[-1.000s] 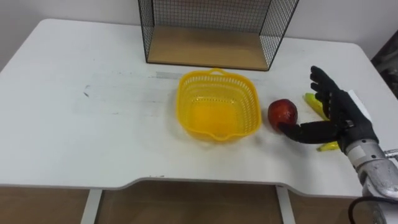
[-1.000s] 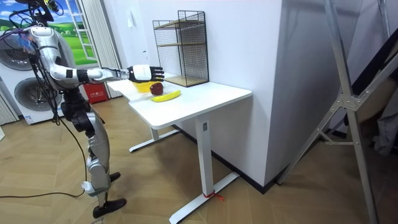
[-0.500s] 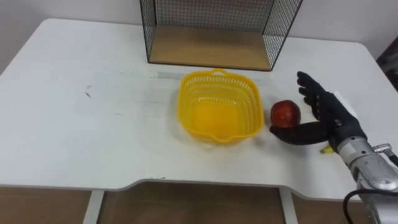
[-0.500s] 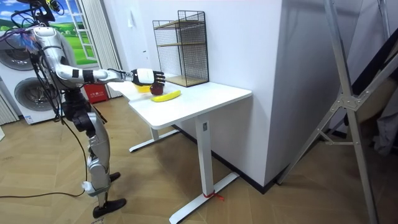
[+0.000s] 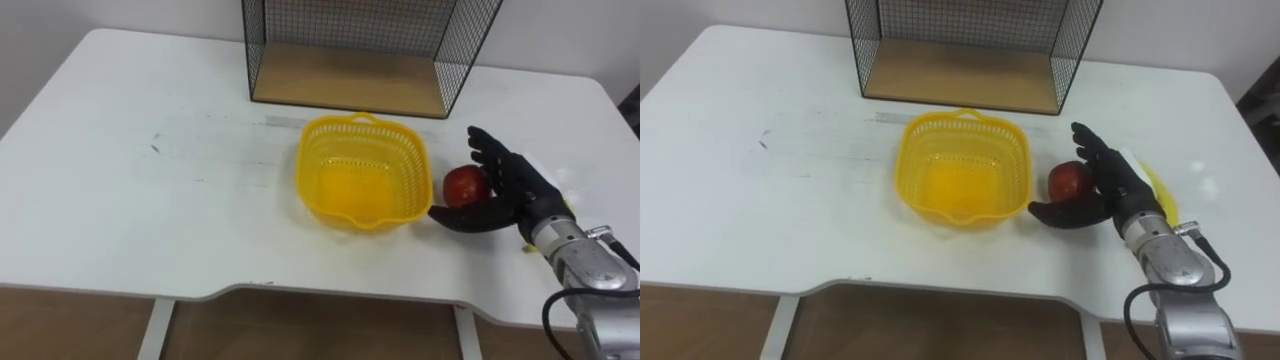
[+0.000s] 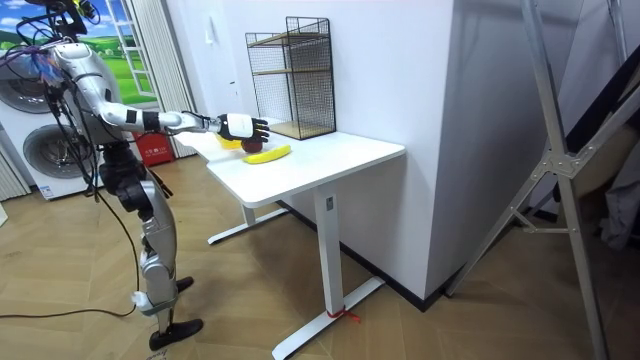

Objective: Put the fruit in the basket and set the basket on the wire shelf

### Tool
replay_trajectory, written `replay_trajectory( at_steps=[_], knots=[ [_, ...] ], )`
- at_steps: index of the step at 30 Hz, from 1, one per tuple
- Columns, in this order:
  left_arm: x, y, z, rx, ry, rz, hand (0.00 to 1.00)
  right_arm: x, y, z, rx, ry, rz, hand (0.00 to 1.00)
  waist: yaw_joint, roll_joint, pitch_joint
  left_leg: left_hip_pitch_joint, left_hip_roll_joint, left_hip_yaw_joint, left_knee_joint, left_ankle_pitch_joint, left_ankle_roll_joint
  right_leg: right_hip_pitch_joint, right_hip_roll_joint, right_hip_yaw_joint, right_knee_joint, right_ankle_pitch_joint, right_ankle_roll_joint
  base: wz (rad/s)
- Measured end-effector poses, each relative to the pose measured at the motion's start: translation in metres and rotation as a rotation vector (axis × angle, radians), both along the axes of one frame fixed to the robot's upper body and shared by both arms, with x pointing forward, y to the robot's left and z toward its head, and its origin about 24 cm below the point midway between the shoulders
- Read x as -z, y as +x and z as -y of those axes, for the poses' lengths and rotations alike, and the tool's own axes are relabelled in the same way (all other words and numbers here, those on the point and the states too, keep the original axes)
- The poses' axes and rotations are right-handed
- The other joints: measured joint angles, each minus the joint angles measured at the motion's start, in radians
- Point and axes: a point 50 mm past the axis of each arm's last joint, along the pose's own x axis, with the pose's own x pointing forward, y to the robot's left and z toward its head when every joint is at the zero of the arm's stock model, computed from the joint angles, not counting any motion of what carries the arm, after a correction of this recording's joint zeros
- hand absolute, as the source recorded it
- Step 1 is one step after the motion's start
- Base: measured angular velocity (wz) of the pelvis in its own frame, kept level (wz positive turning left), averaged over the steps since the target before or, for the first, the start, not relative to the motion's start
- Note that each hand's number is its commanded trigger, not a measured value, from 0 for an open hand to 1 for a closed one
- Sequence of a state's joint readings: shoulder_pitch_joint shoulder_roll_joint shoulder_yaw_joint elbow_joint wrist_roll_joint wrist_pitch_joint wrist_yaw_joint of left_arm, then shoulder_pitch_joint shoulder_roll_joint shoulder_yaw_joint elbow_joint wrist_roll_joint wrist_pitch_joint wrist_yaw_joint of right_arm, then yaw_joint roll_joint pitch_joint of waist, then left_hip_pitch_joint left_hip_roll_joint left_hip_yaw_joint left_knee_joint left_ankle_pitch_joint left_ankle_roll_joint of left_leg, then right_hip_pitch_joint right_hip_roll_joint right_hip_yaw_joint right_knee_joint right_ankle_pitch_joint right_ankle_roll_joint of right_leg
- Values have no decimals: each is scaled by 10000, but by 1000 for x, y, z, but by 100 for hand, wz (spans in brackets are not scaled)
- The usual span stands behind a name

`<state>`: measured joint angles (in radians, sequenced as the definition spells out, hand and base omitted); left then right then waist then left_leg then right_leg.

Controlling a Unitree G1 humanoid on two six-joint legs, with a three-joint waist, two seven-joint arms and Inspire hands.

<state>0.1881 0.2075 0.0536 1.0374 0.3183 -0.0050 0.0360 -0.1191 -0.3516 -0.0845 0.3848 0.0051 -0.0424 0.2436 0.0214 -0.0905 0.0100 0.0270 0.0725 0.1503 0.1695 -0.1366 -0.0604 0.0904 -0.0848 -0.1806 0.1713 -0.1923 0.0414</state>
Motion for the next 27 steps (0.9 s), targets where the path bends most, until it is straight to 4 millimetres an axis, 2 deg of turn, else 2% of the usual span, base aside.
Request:
replay_trajectory(
  at_steps=[5, 22, 23, 24, 25, 26, 27],
  knots=[
    [0, 1, 0, 18, 2, 50, 0, 5, -1, 1, -66, 67, -285, 0, 117, 26, 7, 0, 0, -1, -2, 0, 0, 0, 0, -10, 3, 0, 0, 0],
    [0, 1, 0, 9, -31, 8, 0, 6, 0, 0, -265, 77, -415, 0, 60, 23, -3, -29, -9, -87, 2, 0, 0, 31, -2, -96, -27, 1, 0, 1],
    [0, 1, 0, 11, -30, -5, 0, 6, -1, 0, -274, -2, -445, 24, 33, 24, -3, -38, -14, -126, 8, 0, 0, 46, -2, -131, -38, 0, 0, 9],
    [0, 1, 0, 10, -33, -14, 0, 6, -1, 0, -270, -6, -459, 66, 33, 24, -3, -39, -14, -131, 13, 0, 0, 54, -2, -137, -43, 0, 0, 6],
    [0, 1, 0, 7, -34, -23, 0, 7, -1, 0, -252, -10, -500, 66, 46, 30, -6, -38, -14, -141, 24, 0, 0, 65, -2, -147, -45, 0, 1, 0],
    [0, 1, 0, 7, -35, -23, 0, 7, -1, 1, -240, -22, -514, 100, 48, 34, -9, -39, -14, -143, 30, 0, 0, 69, -2, -147, -45, -1, 1, 0],
    [0, 0, 0, 6, -34, -26, 0, 7, -1, 1, -240, -26, -518, 100, 48, 36, -10, -39, -15, -143, 32, 0, 0, 71, -2, -148, -45, 0, 1, 0]
  ],
)
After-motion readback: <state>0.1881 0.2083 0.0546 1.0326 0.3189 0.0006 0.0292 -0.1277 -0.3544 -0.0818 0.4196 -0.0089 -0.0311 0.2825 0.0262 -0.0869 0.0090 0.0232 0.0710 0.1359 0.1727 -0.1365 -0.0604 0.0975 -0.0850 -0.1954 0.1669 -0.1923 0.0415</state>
